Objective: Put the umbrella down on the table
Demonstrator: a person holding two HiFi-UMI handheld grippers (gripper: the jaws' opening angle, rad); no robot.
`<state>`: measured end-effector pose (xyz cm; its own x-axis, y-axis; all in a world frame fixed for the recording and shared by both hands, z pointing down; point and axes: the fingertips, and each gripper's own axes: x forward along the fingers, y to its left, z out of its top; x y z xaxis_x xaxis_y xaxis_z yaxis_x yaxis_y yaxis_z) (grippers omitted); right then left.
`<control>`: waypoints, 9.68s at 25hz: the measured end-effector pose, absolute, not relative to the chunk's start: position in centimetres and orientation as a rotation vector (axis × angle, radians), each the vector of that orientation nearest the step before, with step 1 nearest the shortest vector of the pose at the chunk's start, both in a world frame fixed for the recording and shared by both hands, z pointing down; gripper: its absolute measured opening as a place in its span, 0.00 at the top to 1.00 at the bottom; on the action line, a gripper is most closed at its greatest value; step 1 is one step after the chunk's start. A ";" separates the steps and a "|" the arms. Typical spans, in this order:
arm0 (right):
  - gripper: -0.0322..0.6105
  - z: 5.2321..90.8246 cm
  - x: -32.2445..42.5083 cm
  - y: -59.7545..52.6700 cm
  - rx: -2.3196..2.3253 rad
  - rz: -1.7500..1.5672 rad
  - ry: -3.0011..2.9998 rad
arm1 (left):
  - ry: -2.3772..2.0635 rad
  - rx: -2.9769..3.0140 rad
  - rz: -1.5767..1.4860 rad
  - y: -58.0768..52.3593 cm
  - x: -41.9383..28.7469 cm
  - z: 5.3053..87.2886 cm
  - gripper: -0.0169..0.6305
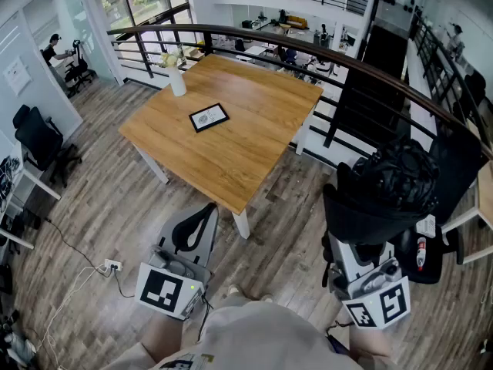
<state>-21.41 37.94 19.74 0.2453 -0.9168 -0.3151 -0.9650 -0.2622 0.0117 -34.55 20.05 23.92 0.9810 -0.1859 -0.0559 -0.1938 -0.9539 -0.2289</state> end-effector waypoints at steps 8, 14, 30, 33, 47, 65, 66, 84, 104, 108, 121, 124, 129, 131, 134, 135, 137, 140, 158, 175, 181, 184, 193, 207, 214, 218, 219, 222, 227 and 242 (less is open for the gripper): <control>0.56 20.9 -20.4 37.4 -2.321 0.329 1.816 | 0.307 -2.900 0.052 20.2 -34.3 24.8 0.95; 0.56 21.2 -19.9 37.6 -2.329 0.303 1.826 | 0.301 -2.912 0.050 20.4 -33.8 24.9 0.95; 0.56 21.8 -16.2 38.3 -2.362 0.243 1.772 | 0.234 -2.920 0.039 20.4 -30.0 25.1 0.95; 0.56 22.3 -14.7 37.7 -2.379 0.228 1.756 | 0.221 -2.923 0.052 19.6 -28.4 25.4 0.95; 0.56 24.6 -3.0 29.1 -2.402 0.144 1.757 | 0.180 -2.928 -0.024 11.6 -16.4 28.4 0.95; 0.57 25.5 11.8 6.9 -2.320 -0.051 1.922 | 0.316 -2.998 -0.049 -8.6 -2.1 30.7 0.95; 0.57 25.5 12.1 6.0 -2.296 -0.074 1.940 | 0.344 -2.999 -0.054 -9.2 -2.3 30.6 0.95; 0.57 28.1 21.8 -19.6 -1.959 -0.165 2.305 | 0.939 -2.911 -0.137 -28.2 0.5 33.9 0.95; 0.57 29.9 30.8 -28.6 -1.566 -0.152 2.666 | 1.460 -2.667 -0.289 -27.4 6.3 34.4 0.95; 0.57 29.9 30.8 -29.2 -1.518 -0.159 2.701 | 1.495 -2.648 -0.333 -27.3 6.3 35.0 0.95; 0.56 33.5 28.5 -36.1 -1.400 -0.416 2.867 | 1.471 -2.716 -0.452 -30.2 8.0 37.7 0.95; 0.56 36.1 28.0 -37.8 -1.440 -0.468 2.907 | 1.455 -2.746 -0.486 -30.7 8.5 39.0 0.95; 0.56 41.0 27.5 -40.2 -1.510 -0.567 2.908 | 1.474 -2.831 -0.480 -32.1 9.2 41.9 0.95; 0.56 43.1 27.4 -41.0 -1.539 -0.607 2.909 | 1.482 -2.873 -0.482 -32.8 9.5 43.3 0.95; 0.56 46.7 27.6 -41.6 -1.589 -0.682 2.925 | 1.492 -2.944 -0.482 -33.4 9.7 45.3 0.95; 0.56 47.9 27.8 -41.7 -1.605 -0.710 2.929 | 1.494 -2.959 -0.489 -33.5 9.8 46.0 0.95; 0.56 50.3 28.2 -42.0 -1.638 -0.771 2.929 | 1.494 -2.982 -0.508 -33.7 10.1 47.2 0.95; 0.56 54.0 28.7 -42.4 -1.685 -0.880 2.917 | 1.491 -3.016 -0.550 -34.0 10.5 49.2 0.95; 0.56 72.7 29.1 -40.6 -1.812 -1.530 2.880 | 1.466 -3.217 -0.766 -33.9 12.6 59.0 0.95; 0.61 70.2 29.4 -40.6 -1.860 -1.406 2.951 | 1.503 -3.193 -0.706 -34.1 10.8 57.0 0.95; 0.68 58.5 27.6 -42.9 -1.768 -0.956 2.982 | 1.467 -3.095 -0.620 -35.3 9.3 52.2 0.95; 0.71 51.8 26.9 -42.8 -1.711 -0.737 2.962 | 1.456 -3.034 -0.543 -35.9 8.7 48.4 0.95; 0.80 32.7 24.0 -37.3 -1.461 -0.221 2.879 | 1.445 -2.796 -0.292 -36.5 6.5 36.1 0.95; 0.86 22.7 22.9 -29.1 -1.368 0.169 2.756 | 1.324 -2.513 -0.099 -29.0 4.4 25.8 0.95; 0.89 23.2 23.2 -26.5 -1.353 0.156 2.757 | 1.339 -2.528 -0.142 -25.7 4.4 26.4 0.95; 0.90 24.7 23.3 -26.1 -1.368 0.160 2.771 | 1.357 -2.577 -0.179 -25.2 4.4 28.7 0.95; 0.91 25.1 23.2 -26.1 -1.367 0.152 2.777 | 1.372 -2.588 -0.190 -25.1 4.2 29.3 0.95; 0.91 26.5 23.1 -26.1 -1.359 0.120 2.805 | 1.408 -2.613 -0.214 -24.8 3.9 30.8 0.95; 0.91 27.5 23.0 -26.4 -1.345 0.085 2.823 | 1.434 -2.627 -0.242 -24.9 3.9 31.9 0.95; 0.91 28.5 23.9 -27.1 -1.368 0.051 2.834 | 1.413 -2.608 -0.190 -25.5 4.7 31.1 0.95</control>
